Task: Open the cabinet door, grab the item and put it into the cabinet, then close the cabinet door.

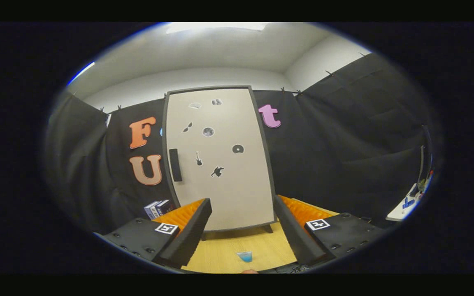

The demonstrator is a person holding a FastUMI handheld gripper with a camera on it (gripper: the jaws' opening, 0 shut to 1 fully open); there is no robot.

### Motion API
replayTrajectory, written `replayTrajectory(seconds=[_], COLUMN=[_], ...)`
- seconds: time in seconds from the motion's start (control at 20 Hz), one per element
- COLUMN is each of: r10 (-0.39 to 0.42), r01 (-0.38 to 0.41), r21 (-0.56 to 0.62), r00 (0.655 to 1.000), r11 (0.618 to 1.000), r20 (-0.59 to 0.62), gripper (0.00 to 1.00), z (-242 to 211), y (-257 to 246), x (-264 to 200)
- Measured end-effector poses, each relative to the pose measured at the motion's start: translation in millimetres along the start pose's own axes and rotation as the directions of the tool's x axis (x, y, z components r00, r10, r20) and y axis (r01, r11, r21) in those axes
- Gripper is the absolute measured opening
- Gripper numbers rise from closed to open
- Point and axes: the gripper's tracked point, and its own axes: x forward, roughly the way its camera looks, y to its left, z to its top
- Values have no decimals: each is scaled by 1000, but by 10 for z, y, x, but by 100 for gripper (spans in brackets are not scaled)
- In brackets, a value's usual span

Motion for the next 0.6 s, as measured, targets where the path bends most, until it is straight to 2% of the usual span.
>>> replayTrajectory(seconds=[0.2, 0.6], r10=[29, 156], r01=[-29, -158], r21=[-24, -59], r00=[1000, 987], r11=[999, 986], r20=[-12, -39], gripper=[97, 97], z=[47, 227], y=[323, 1489], x=[406, 1232])
